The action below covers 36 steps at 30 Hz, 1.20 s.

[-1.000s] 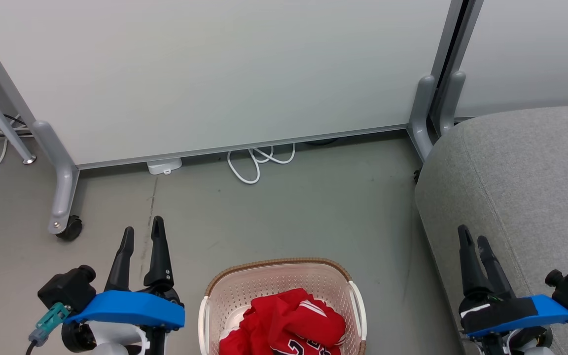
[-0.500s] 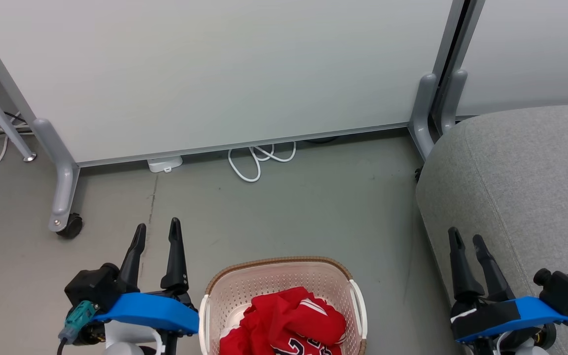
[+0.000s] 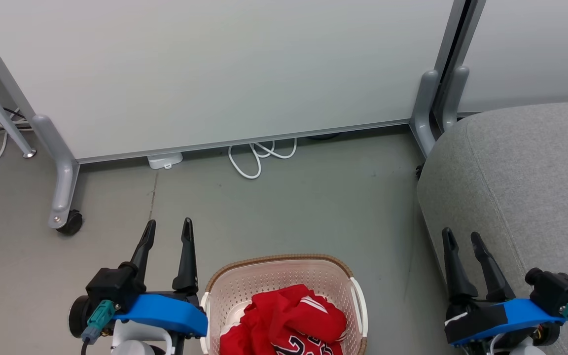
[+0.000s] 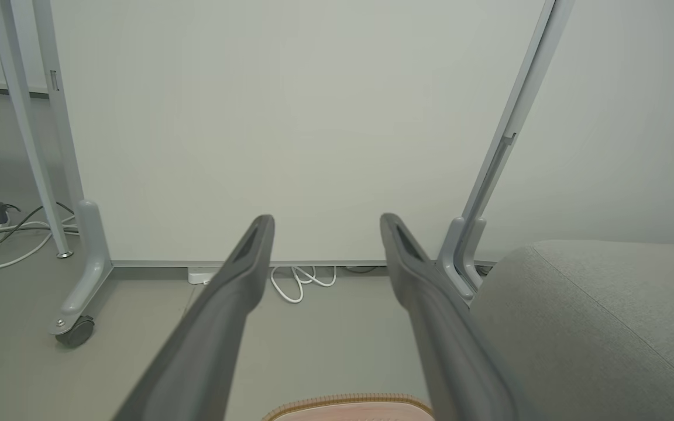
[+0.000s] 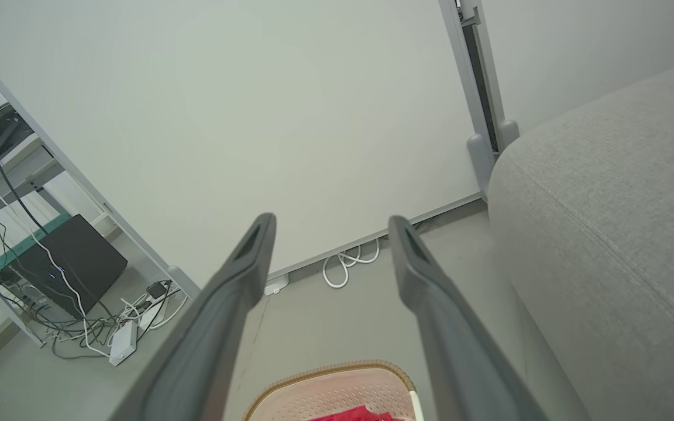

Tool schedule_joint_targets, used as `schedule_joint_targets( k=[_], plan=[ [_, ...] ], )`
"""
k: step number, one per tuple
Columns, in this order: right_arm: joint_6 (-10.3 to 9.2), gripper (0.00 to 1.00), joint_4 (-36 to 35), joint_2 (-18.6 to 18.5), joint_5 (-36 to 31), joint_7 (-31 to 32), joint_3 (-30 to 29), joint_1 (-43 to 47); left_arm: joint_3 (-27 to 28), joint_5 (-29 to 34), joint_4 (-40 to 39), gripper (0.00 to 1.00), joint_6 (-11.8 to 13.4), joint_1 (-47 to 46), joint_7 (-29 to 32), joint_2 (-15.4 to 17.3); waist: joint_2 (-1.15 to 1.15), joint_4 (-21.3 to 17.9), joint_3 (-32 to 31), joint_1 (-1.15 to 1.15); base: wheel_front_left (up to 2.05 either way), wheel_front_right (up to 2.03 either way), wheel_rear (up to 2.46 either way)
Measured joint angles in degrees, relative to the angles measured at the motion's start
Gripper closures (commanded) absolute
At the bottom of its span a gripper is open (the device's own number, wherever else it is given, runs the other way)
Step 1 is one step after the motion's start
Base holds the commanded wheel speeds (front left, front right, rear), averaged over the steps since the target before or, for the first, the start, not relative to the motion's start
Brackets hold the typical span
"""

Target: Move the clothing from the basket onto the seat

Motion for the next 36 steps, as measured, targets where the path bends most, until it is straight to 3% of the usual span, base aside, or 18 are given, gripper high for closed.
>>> schedule_joint_targets(
  k=[36],
  plan=[
    [0.08, 0.0, 0.5, -0.2, -12.7, -3.4, 2.0, -0.2, -2.4, 8.6, 2.9, 0.0, -1.6, -1.1, -3.4, 0.1, 0.0, 0.3, 1.1, 0.0, 0.0, 0.0, 0.0]
  ],
)
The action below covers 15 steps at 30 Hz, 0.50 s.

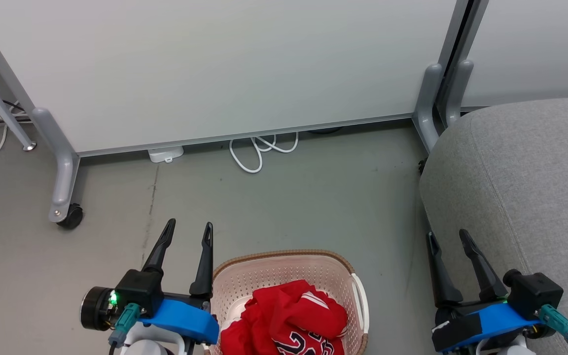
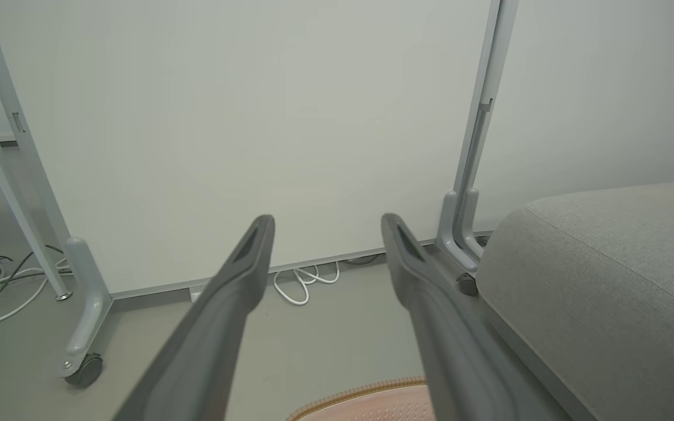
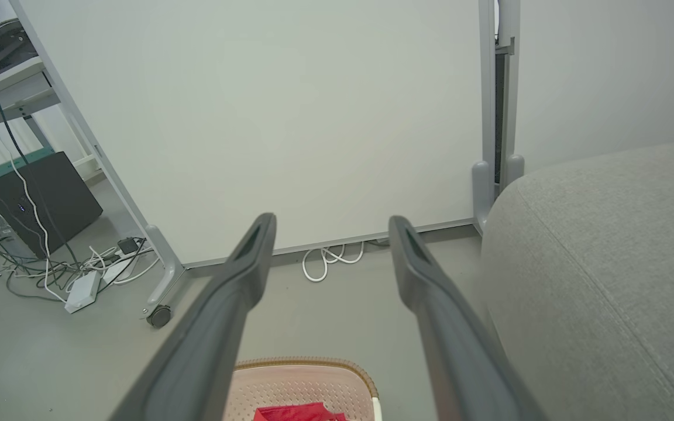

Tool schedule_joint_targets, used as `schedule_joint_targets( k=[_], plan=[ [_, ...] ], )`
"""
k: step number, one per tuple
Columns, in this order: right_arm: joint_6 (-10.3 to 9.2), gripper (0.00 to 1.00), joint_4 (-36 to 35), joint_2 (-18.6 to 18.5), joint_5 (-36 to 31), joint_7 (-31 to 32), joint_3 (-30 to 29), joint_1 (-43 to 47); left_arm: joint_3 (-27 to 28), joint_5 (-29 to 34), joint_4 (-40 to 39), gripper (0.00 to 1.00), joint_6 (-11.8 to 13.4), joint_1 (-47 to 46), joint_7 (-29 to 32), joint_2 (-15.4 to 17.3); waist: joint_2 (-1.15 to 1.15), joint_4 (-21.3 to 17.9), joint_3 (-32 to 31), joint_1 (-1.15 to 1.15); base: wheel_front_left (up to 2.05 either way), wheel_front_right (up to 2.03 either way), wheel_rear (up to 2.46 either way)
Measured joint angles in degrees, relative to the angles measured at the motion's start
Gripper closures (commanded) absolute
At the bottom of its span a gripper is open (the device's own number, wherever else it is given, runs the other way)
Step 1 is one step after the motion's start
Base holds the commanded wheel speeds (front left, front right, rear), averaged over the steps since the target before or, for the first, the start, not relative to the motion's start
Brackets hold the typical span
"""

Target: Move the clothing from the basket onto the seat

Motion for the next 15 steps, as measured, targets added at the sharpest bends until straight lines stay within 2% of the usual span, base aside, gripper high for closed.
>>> schedule_joint_targets(
  k=[15],
  plan=[
    [0.0, 0.0, 0.4, 0.0, 0.0, 0.0, 0.0, -0.1, -0.1, -1.0, 1.2, 0.0, -0.2, -0.3, 0.0, 0.0, 0.0, 0.0, 0.3, 0.0, 0.0, 0.0, 0.0]
  ],
)
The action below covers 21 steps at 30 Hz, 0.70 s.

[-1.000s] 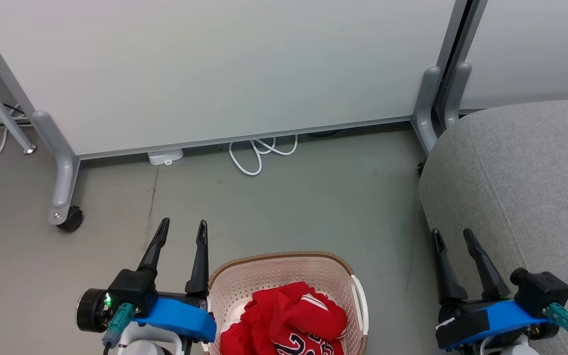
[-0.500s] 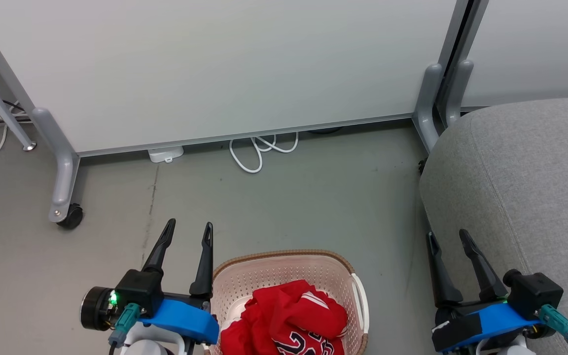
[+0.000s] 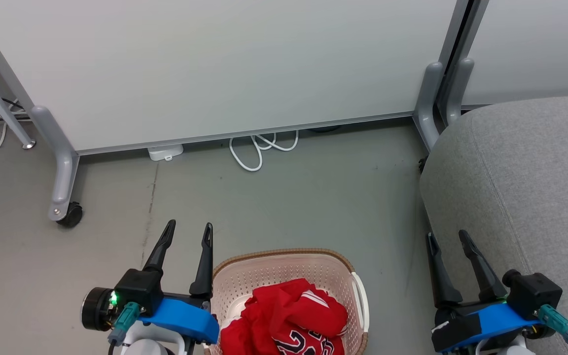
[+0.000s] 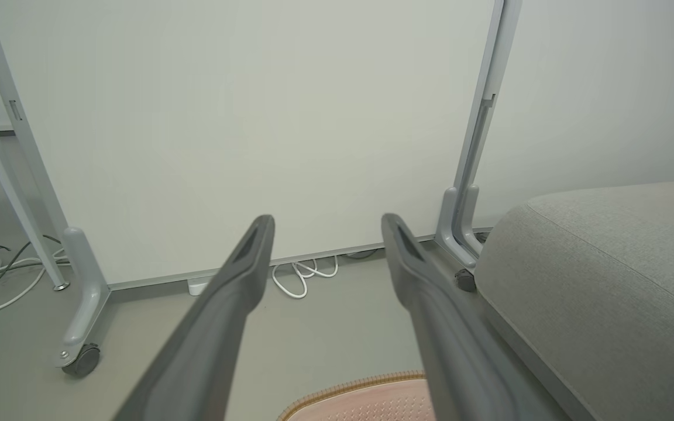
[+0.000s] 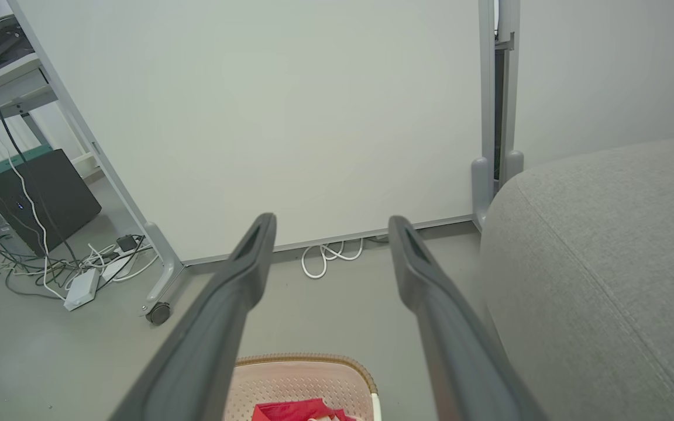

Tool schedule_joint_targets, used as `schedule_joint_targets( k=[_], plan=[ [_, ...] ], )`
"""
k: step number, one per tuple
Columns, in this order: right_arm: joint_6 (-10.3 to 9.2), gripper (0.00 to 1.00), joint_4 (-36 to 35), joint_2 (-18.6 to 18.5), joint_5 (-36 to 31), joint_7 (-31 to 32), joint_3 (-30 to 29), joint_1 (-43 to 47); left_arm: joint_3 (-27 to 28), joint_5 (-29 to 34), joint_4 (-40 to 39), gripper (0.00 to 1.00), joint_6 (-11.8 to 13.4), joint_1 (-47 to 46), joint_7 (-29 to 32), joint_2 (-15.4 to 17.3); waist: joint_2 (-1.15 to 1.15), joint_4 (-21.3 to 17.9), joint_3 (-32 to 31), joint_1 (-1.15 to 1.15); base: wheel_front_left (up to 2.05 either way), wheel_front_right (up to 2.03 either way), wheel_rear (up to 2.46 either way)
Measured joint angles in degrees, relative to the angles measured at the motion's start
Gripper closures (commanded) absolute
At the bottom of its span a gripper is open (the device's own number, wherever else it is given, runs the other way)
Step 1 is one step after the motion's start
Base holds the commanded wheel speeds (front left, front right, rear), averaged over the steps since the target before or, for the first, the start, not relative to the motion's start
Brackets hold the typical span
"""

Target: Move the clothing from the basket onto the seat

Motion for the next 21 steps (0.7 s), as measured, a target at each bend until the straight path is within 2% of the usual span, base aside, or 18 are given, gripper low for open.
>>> schedule_joint_targets(
  k=[14, 21],
  plan=[
    [0.0, 0.0, -0.2, 0.0, 0.0, -0.1, 0.8, -1.9, -1.9, -0.8, 4.4, 0.0, -0.6, -5.4, 0.0, 0.0, 0.0, -1.0, 3.1, 0.0, 0.0, 0.0, 0.0],
    [0.0, 0.0, -0.6, 0.0, -0.1, -0.1, 1.2, -4.5, -3.9, 0.2, 10.6, 0.0, -1.2, -11.7, -0.1, 0.1, 0.0, -2.9, 7.1, 0.0, 0.0, 0.0, 0.0]
  ],
)
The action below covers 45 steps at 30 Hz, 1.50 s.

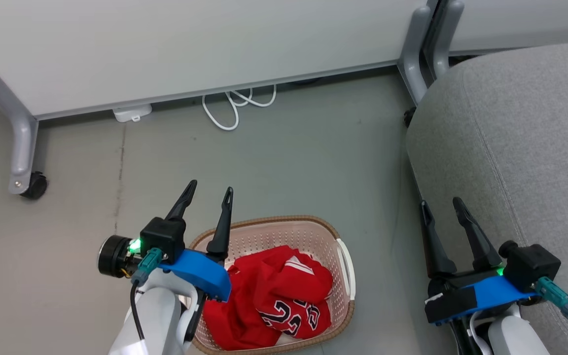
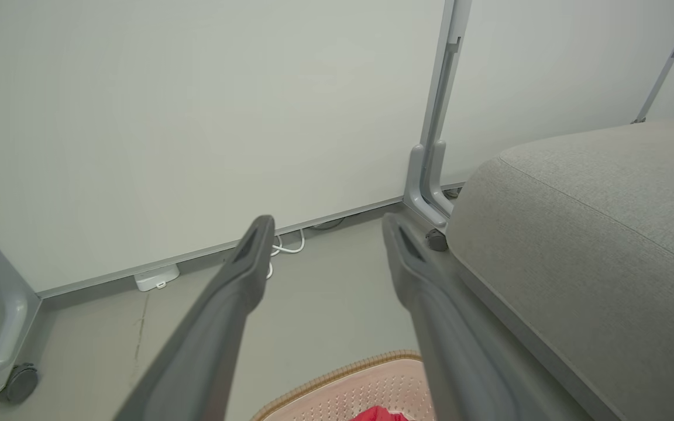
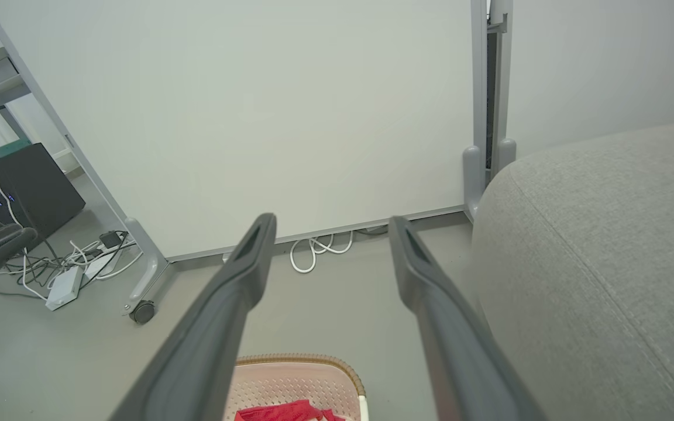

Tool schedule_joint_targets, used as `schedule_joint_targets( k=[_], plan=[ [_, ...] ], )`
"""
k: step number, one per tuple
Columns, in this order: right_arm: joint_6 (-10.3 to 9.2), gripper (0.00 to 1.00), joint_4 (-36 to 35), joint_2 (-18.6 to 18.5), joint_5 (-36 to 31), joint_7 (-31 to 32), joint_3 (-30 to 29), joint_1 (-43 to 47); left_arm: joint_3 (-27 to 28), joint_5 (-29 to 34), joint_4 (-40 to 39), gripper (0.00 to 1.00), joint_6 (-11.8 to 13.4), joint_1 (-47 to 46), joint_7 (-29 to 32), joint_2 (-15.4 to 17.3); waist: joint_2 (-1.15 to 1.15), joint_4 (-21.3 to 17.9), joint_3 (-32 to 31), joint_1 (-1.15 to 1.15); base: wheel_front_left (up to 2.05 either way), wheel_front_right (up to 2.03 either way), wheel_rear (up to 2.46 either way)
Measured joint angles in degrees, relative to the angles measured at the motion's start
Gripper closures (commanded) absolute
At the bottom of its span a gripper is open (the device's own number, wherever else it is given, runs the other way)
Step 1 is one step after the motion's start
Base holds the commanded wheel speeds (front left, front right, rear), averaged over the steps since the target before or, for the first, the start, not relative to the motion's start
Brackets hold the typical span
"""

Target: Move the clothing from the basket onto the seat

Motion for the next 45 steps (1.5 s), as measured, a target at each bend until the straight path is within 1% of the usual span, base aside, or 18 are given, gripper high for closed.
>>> schedule_joint_targets(
  k=[4, 10, 18, 29, 35, 40, 45],
  plan=[
    [0.0, 0.0, -0.3, 0.0, 0.1, 0.0, 0.4, -2.0, -1.5, 0.2, 4.2, 0.0, -0.1, -4.1, 0.0, 0.4, 0.0, -1.5, 2.8, 0.0, 0.0, 0.0, 0.0],
    [0.0, 0.0, -0.8, 0.0, 0.6, 0.0, 0.9, -4.7, -6.2, -1.6, 10.3, 0.0, -0.3, -9.6, 0.0, 1.0, 0.0, -3.8, 7.2, 0.0, 0.0, 0.0, 0.0],
    [0.0, 0.0, -1.8, 0.0, 1.2, 0.0, 1.2, -8.5, -12.2, -5.0, 19.2, 0.0, -0.3, -16.4, 0.0, 2.1, 0.0, -6.2, 13.7, 0.0, 0.0, 0.0, 0.0],
    [0.0, 0.0, -2.9, 0.0, 1.6, 0.0, 1.6, -12.4, -20.9, -11.2, 33.5, 0.0, -0.3, -22.7, 0.9, 1.7, 0.0, -7.8, 21.4, 0.01, 0.0, 0.0, 0.0],
    [0.0, 0.0, -3.6, 0.0, 1.6, 0.0, 1.7, -14.4, -25.0, -15.7, 36.9, 0.0, -0.3, -24.9, 2.4, 1.3, 0.0, -7.7, 25.0, 0.0, 0.0, 0.0, 0.0],
    [0.0, 0.0, -3.9, 0.0, 1.6, 0.0, 1.7, -16.0, -28.3, -19.1, 39.4, 0.0, -0.3, -25.8, 7.8, 1.2, 0.0, -7.5, 27.7, 0.0, 0.0, 0.0, 0.0],
    [0.0, 0.0, -4.3, 0.0, 1.6, 0.0, 1.8, -17.5, -30.5, -22.6, 39.2, 0.0, -0.3, -27.1, 9.9, 1.5, 0.0, -7.5, 30.4, 0.0, 0.0, 0.0, 0.0]
  ],
)
